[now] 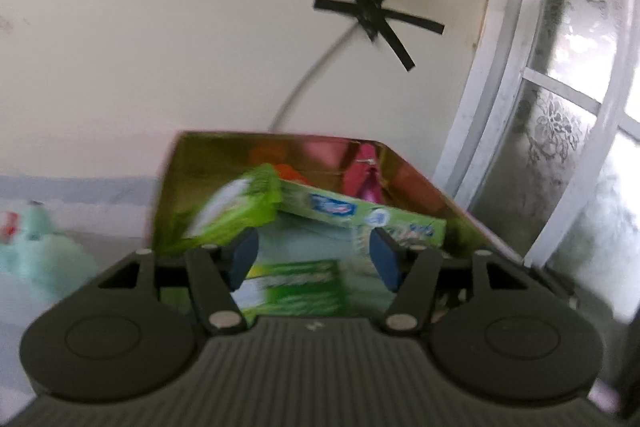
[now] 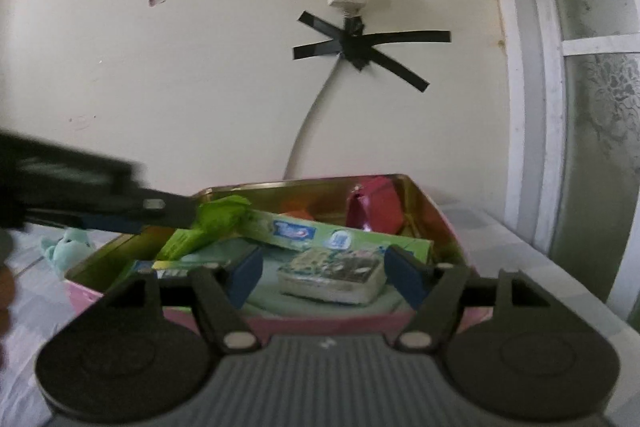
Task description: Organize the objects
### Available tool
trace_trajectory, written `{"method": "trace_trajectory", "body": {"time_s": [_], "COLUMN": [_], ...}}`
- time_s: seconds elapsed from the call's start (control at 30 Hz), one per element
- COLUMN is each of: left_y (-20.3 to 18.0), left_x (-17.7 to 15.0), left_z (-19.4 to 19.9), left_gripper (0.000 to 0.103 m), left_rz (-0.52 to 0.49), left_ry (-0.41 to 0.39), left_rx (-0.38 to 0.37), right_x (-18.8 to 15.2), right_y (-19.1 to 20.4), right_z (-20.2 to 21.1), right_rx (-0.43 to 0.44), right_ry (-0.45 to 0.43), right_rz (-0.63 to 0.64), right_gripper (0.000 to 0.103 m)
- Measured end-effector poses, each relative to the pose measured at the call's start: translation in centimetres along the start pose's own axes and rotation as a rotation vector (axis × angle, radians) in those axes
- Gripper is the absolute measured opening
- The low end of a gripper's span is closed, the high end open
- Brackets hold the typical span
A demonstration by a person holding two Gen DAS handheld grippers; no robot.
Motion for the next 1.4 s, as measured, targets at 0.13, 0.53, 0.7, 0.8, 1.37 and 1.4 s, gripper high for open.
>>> {"method": "trace_trajectory", "body": {"time_s": [0.13, 0.53, 0.7, 0.8, 1.37, 1.4], "left_y": [4.6, 27.2, 27.7, 27.2, 27.2, 27.4], "left_x": [-1.2, -7.1, -7.4, -6.9, -6.1, -6.2], "left_z": [4.8, 15.2, 14.7, 14.6, 15.4, 15.6], "left_gripper": [0.066, 0.066, 0.067, 0.067, 0.075, 0.078], "left_rz": [-0.081, 0.063, 0.103, 0.078, 0.148, 0.157], "left_ry": [-0.003, 0.098, 0.033, 0.005, -0.037, -0.042], "left_rx": [0.1, 0.608, 0.581, 0.547, 0.48, 0.482], "right_x": [0.3, 4.6, 3.2, 0.2, -5.2, -5.3], "right_y": [-0.3, 6.9, 21.1, 27.4, 31.1, 31.0], "right_z": [0.8, 1.0, -1.7, -4.8, -8.0, -6.8], "right_rx": [-0.005, 0.193, 0.469, 0.486, 0.394, 0.423], "right_ry": [-0.024, -0.051, 0.12, 0.217, 0.316, 0.319], "right_rz": [-0.032, -0.142, 0.007, 0.175, 0.352, 0.356], "right_gripper": [0.07, 0.082, 0.088, 0.088, 0.048, 0.048]}}
Point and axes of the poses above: each gripper's, at about its wrist camera, not at the fingertips, and z roughly against the way its jaws point, y to its left, x to its top, the point moved 7 cm from there along -z, roughly the way its jaws point, and after that the axes turned 11 degrees about -y, right-handed, at the moved point
